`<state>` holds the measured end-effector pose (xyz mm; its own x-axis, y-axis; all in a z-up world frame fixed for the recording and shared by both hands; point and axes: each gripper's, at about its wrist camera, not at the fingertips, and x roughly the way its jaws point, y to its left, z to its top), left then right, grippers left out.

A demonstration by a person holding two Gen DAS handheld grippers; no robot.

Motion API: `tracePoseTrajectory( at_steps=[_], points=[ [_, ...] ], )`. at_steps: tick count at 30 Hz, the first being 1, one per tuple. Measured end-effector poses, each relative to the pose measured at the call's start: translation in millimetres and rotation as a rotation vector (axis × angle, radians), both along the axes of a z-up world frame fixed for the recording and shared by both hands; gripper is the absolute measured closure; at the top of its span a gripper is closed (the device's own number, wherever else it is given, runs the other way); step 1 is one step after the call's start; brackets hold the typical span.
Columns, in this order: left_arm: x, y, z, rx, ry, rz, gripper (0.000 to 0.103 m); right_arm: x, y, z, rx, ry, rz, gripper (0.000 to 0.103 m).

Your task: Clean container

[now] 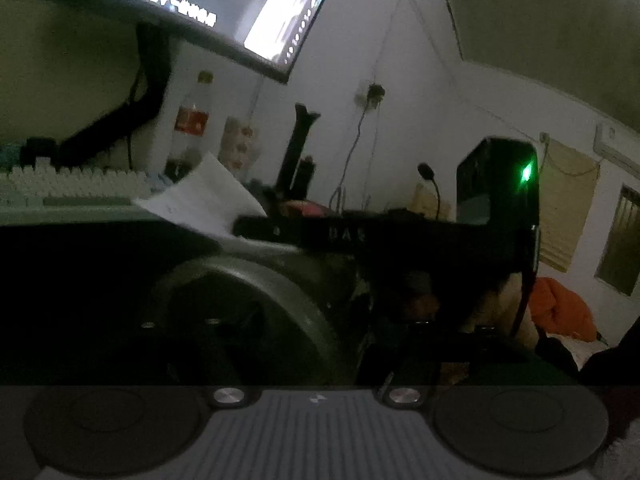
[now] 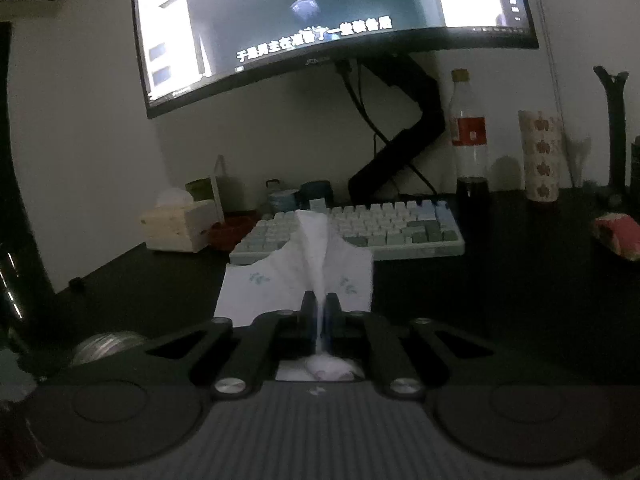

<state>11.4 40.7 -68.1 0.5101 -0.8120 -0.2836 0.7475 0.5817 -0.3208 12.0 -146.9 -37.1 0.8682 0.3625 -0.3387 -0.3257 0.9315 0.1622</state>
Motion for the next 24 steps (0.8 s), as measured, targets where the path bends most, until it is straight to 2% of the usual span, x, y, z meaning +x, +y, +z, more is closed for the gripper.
tracePoseTrajectory(
  at_steps=[3, 5, 7, 11, 14, 15, 16, 19, 24],
  points=[
    [-2.9, 0.4, 1.2, -0.003, -0.025, 0.020, 0.049, -3.8, -2.6, 2.3, -0.008, -0.009, -0.004, 0.097],
    [-5.8, 2.8, 4.0, -0.021, -0.056, 0.055, 0.063, -9.0, -4.0, 5.4, -0.013, -0.023, 0.000, 0.097],
    [-9.3, 5.1, 5.6, -0.036, -0.097, 0.105, 0.071, -14.1, -5.0, 9.4, -0.014, -0.041, 0.006, 0.097],
    [-9.6, 6.7, 3.3, -0.070, -0.113, 0.148, 0.073, -16.3, -5.3, 11.0, -0.028, -0.054, -0.008, 0.097],
    [-13.2, -1.9, 3.6, -0.062, -0.166, 0.235, 0.073, -14.5, -3.9, 9.2, -0.046, -0.056, -0.041, 0.097],
    [-11.5, -4.7, 4.0, -0.068, -0.159, 0.266, 0.074, -15.2, -3.5, 9.7, -0.054, -0.061, -0.048, 0.097],
    [-10.3, -3.7, 3.5, -0.081, -0.150, 0.271, 0.077, -15.9, -3.2, 10.3, -0.061, -0.066, -0.049, 0.097],
    [-7.8, 0.8, 1.7, -0.114, -0.132, 0.263, 0.077, -16.8, -2.1, 10.3, -0.056, -0.064, -0.044, 0.097],
    [-8.4, 0.3, 1.7, -0.098, -0.174, 0.299, 0.076, -17.5, 0.3, 9.7, -0.062, -0.076, -0.030, 0.097]
  ],
)
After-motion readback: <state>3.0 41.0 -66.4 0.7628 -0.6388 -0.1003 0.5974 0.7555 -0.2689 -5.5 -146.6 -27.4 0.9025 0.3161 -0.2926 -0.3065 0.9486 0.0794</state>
